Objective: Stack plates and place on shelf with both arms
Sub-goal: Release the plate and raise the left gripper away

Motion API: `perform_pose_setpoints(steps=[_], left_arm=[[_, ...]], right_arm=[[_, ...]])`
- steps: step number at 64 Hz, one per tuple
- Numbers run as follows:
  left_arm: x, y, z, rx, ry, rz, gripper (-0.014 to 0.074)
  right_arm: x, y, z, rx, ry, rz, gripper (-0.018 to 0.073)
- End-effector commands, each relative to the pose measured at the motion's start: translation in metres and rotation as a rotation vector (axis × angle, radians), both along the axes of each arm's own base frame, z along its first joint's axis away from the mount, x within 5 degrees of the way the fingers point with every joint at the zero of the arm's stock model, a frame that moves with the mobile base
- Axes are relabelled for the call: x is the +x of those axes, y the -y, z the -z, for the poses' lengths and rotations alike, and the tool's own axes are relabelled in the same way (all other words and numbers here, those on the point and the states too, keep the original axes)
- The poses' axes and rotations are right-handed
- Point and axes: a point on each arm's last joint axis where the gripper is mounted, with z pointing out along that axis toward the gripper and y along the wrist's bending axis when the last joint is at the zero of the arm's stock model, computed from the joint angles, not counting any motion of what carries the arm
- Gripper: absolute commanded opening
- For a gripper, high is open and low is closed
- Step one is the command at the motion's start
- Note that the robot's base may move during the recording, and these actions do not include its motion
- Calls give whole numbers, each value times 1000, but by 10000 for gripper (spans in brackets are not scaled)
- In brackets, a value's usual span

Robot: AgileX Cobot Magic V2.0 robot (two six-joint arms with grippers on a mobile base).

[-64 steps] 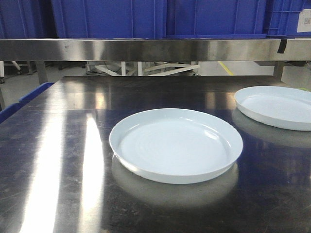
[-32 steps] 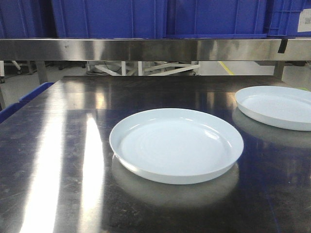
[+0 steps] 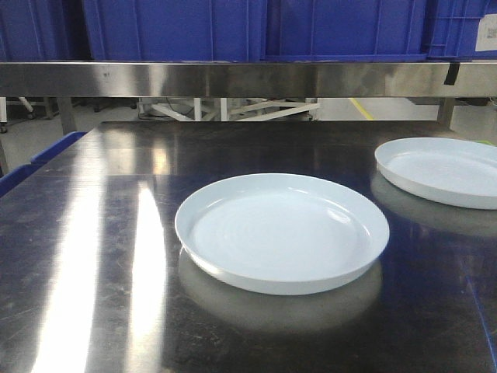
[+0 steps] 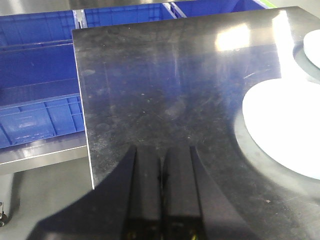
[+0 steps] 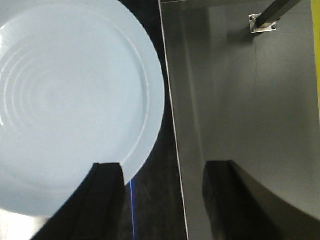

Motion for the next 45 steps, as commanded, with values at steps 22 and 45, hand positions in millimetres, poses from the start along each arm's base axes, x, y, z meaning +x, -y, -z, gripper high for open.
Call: perform_pose_setpoints(steps=[22,45], left_arm=[[1,4,-16,-49,80,34,84],[1,4,-16,-49,80,34,84]], right_arm=[[39,7,23,-30,127,-4,469],[52,10,46,-31,126,-2,452]])
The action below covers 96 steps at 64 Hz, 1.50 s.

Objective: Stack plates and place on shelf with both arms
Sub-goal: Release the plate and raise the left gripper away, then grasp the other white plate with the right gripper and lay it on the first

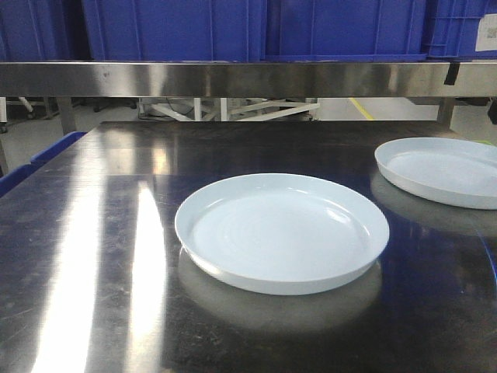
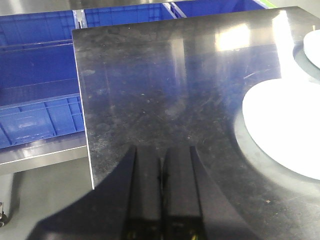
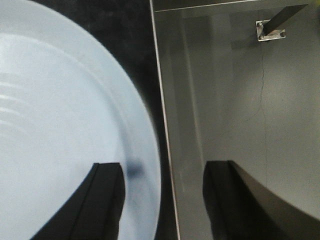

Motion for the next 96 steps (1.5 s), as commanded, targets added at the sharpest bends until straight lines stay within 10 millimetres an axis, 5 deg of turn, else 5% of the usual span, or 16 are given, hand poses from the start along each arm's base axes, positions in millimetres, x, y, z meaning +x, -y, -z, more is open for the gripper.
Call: perform_pose_setpoints(steps=[1,21,36,51,63,71,84,96], left_arm=[[1,4,-16,-48,80,34,84],[1,4,-16,-48,80,34,84],[1,4,-16,-48,80,34,84],[1,4,-16,-48,80,34,84],[1,4,-16,-48,80,34,84],[1,4,-16,-48,80,34,84],[1,4,-16,-48,80,34,84],[1,4,-16,-48,80,34,84]], right_arm=[[6,2,-25,-24,116,-3,438],[5,1,-24,-20,97,-5,41],[-2,-1,-44,-27,136,-6,57],[-36,-11,-107,-13,251,-8,57],[-79,-56,-162,66,358,-158,57],[-98,-96,-178,179,385,-304,57],[-104,-151,-168,273,306,-515,57],[-84,-175,-134,284,183,-563,57]])
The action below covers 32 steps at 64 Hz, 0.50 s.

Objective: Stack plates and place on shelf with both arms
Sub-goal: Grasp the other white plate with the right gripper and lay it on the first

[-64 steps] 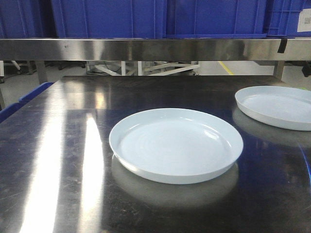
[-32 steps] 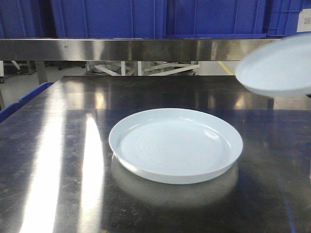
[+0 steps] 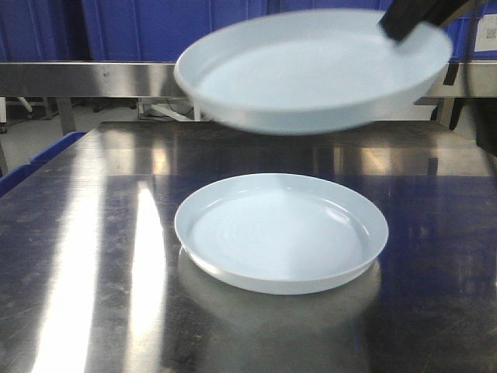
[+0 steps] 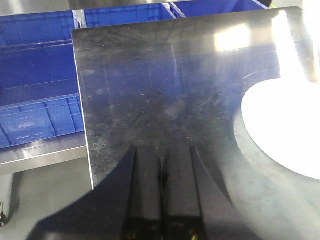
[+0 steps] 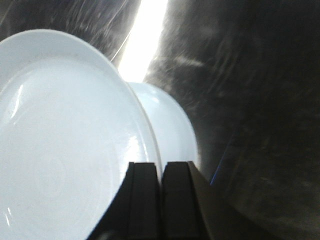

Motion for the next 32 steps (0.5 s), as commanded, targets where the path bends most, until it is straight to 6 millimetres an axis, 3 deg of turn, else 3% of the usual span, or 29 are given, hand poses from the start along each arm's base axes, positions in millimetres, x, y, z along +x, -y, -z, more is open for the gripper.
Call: perform_pose_setpoints(steps=[1,18,32], left_arm=[[1,4,-16,-48,80,34,84],[1,4,-16,-48,80,34,84],[1,4,-16,-48,80,34,84]], right_arm=[[9,-8,-2,31,34,-4,57],[40,-17,55,-16,-132,-3,57],[46,-19,68,-27,-168,-3,57]])
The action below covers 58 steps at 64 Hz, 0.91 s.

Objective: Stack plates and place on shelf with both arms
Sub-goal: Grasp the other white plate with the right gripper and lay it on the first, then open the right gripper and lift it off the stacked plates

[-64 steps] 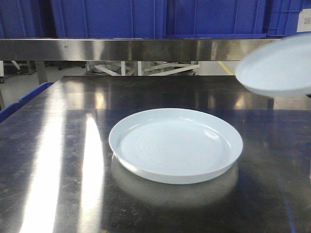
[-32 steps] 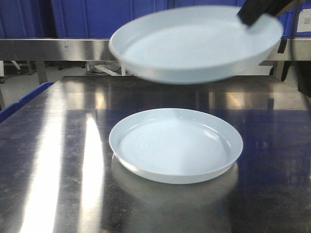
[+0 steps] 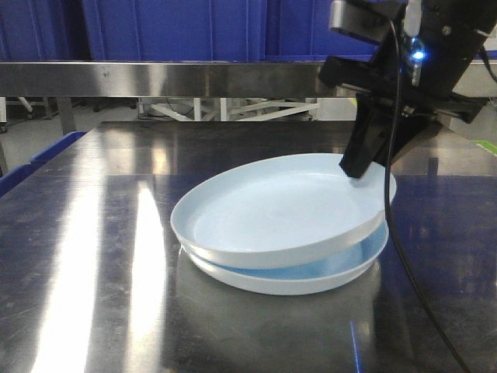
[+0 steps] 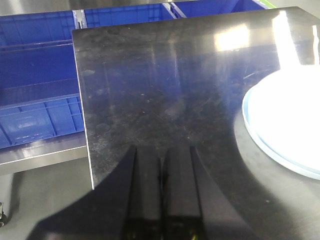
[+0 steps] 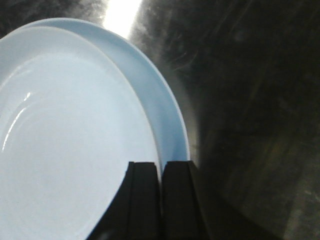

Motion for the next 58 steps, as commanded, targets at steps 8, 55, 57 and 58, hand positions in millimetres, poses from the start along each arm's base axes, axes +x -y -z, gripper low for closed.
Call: perform_pose_setpoints(steps=[8,55,57,58], left_arm=[[1,4,-16,-48,80,34,84],[1,4,-16,-48,80,34,84],[1,4,-16,-48,80,34,84],[1,4,-16,-48,80,34,84]], right_arm=[[0,-1,-24,45,87,11,59],[-35,8,-85,89,244,-5,467],[-38,9,-87,90,249,-6,467],[-40,9,-87,90,249,-6,467]])
